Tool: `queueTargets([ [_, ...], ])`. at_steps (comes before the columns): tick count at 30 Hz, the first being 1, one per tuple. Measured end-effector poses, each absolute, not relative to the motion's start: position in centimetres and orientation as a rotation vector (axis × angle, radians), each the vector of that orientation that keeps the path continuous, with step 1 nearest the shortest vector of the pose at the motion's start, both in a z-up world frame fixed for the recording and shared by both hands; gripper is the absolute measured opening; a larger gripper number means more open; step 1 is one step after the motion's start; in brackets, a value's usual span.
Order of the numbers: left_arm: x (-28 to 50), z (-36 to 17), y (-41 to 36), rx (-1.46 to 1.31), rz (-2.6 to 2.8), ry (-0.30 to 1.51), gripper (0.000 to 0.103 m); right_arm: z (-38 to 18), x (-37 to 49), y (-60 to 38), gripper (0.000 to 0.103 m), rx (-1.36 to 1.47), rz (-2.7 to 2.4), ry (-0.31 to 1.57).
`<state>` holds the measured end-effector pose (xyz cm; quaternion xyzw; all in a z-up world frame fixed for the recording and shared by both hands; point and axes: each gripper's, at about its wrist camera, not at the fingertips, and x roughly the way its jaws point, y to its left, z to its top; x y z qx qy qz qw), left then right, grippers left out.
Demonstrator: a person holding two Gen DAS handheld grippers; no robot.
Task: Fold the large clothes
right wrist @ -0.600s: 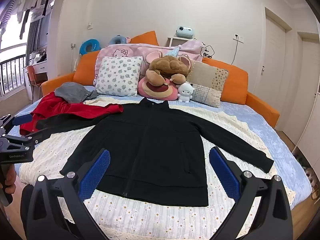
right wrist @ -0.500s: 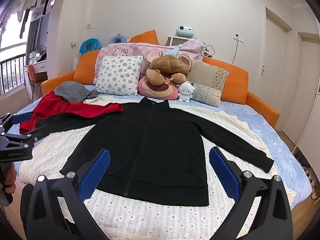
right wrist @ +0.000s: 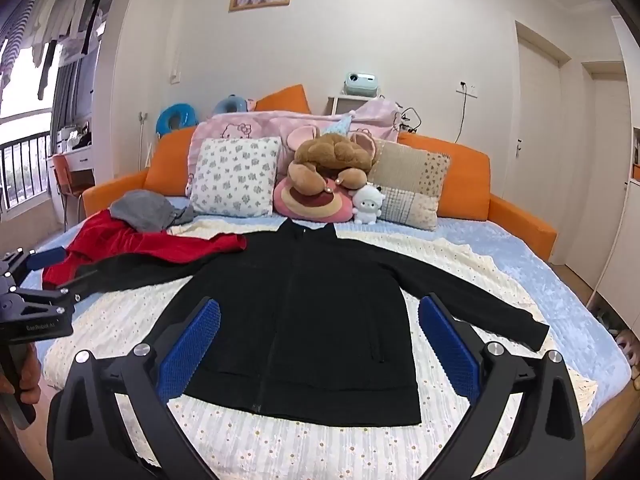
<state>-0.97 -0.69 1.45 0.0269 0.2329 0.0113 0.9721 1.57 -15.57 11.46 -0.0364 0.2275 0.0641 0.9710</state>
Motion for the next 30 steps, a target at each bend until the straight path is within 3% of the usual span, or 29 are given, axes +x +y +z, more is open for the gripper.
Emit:
queueTargets([
  [30, -1.27, 1.42, -0.82, 0.046, 0.022, 0.468, 0.1, 11.66, 1.07, -14.89, 0.099, -0.087, 0.114, 0.452],
])
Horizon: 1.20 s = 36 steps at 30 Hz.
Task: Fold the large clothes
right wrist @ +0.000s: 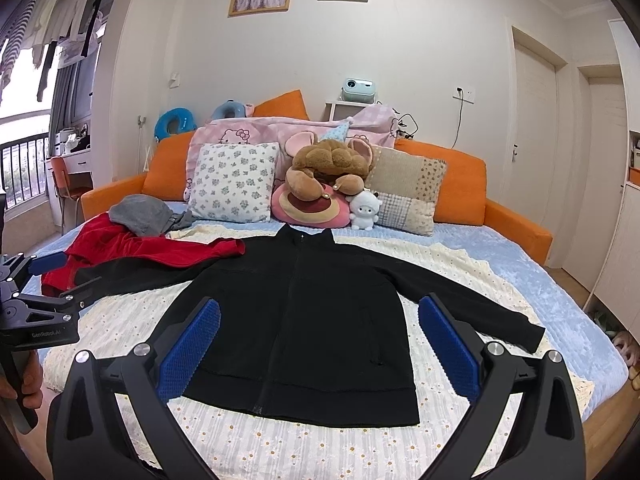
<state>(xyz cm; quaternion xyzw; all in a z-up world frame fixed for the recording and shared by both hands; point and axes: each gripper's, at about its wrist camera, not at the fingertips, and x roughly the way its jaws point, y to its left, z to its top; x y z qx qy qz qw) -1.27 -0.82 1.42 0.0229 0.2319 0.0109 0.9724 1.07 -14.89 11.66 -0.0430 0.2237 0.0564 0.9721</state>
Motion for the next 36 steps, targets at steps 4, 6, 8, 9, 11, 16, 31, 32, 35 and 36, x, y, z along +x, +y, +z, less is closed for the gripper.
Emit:
queueTargets([
  [4, -1.3, 1.3, -0.9, 0.045, 0.023, 0.469, 0.1, 11.7, 1.1, -15.0, 0.099, -0.089, 0.113, 0.452],
  [6, -1.2, 1.2, -0.8, 0.046, 0.02, 0.471, 0.1, 11.7, 1.0, -14.9, 0.099, -0.087, 0.115, 0.449],
  [8, -1.2, 1.2, -0.8, 0.048, 0.022, 0.47, 0.1, 11.7, 0.9, -14.9, 0.099, -0.089, 0.112, 0.447],
  [9, -1.2, 1.2, -0.8, 0.046, 0.02, 0.47, 0.1, 11.8, 0.9, -14.9, 0.099, -0.088, 0.111, 0.447],
  [11, -1.2, 1.2, -0.8, 0.044, 0.022, 0.47, 0.1, 11.8, 0.9, -15.0, 0.099, -0.089, 0.112, 0.447],
  [16, -1.1, 1.2, -0.8, 0.046, 0.022, 0.471, 0.1, 11.7, 0.8, -15.0, 0.099, -0.091, 0.112, 0.447],
  [31, -1.1, 1.3, -0.4, 0.047, 0.026, 0.471, 0.1, 11.8, 0.5, -14.9, 0.099, -0.093, 0.108, 0.443],
  [32, -1.1, 1.3, -0.3, 0.045, 0.026, 0.473, 0.1, 11.8, 0.4, -14.9, 0.099, -0.092, 0.107, 0.441],
  [35, -1.1, 1.8, 0.7, 0.039, 0.028, 0.477, 0.1, 12.0, 0.3, -14.9, 0.099, -0.091, 0.109, 0.441],
  [36, -1.1, 1.8, 0.7, 0.039, 0.028, 0.477, 0.1, 12.0, 0.2, -14.9, 0.099, -0.092, 0.108, 0.44],
])
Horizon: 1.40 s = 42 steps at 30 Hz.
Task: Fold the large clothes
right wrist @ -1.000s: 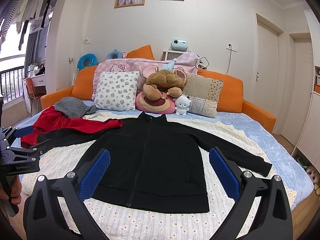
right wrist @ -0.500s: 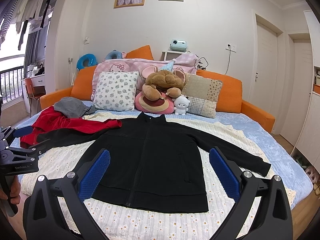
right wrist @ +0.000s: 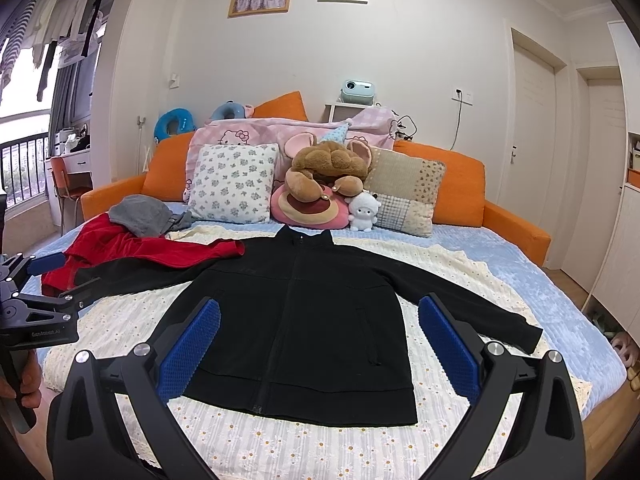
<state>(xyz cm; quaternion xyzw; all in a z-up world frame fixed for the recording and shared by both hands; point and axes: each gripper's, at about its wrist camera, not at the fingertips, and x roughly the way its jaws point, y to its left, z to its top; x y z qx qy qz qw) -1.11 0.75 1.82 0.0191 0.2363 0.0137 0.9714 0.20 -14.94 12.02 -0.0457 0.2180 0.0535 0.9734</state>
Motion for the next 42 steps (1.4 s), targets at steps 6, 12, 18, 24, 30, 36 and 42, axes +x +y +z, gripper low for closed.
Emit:
queueTargets([
  [6, -1.1, 1.8, 0.8, 0.04, 0.029, 0.479, 0.1, 12.0, 0.2, -14.9, 0.099, -0.091, 0.108, 0.439],
  [12, -1.1, 1.7, 0.8, 0.039, 0.029, 0.478, 0.1, 12.1, 0.2, -14.9, 0.099, -0.093, 0.108, 0.44],
  [18, -1.0, 1.7, 0.7, 0.041, 0.028, 0.48, 0.1, 12.0, 0.3, -14.6, 0.099, -0.093, 0.108, 0.449],
  [24, -0.9, 1.3, 0.7, 0.044, 0.031, 0.482, 0.1, 11.9, 0.6, -14.5, 0.099, -0.091, 0.109, 0.454],
  [30, -0.9, 1.0, 0.9, 0.042, 0.028, 0.484, 0.1, 11.7, 0.7, -14.4, 0.099, -0.092, 0.107, 0.458],
  [36, 0.6, -0.4, 0.8, 0.038, 0.001, 0.501, 0.1, 11.2, 1.9, -15.5, 0.099, -0.071, 0.078, 0.475],
  [42, 3.7, -0.5, -1.5, 0.088, -0.036, 0.508, 0.1, 10.7, 4.6, -18.6, 0.099, -0.045, 0.02, 0.491],
])
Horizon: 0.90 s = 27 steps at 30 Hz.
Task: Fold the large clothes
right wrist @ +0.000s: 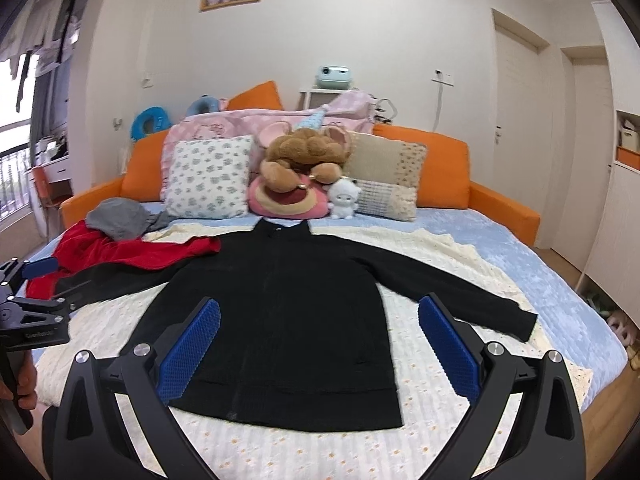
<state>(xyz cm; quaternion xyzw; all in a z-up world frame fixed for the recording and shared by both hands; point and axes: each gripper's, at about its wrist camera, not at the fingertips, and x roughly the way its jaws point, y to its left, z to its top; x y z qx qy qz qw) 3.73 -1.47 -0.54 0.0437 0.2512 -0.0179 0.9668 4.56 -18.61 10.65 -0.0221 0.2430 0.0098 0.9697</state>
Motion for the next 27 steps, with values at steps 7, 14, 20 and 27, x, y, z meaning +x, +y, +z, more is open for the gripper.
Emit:
queueTargets([
  [7, 9.2, -0.6, -5.3, 0.11, -0.126, 0.555, 0.1, 9.5, 9.3, -23.6, 0.099, 0.024, -0.062, 0.541],
  [14, 16.8, -1.7, -11.4, 0.126, -0.205, 0.629, 0.1, 7.6, 14.7, -31.6, 0.098, 0.097, -0.138, 0.596],
  [20, 25.2, -3.8, -17.5, 0.213, -0.241, 0.712, 0.1, 6.0, 18.4, -41.7, 0.098, 0.185, -0.198, 0.657],
  [27, 37.3, -6.8, -22.1, 0.198, -0.258, 0.796, 0.1, 2.2, 20.9, -53.6, 0.098, 0.353, -0.264, 0.754],
])
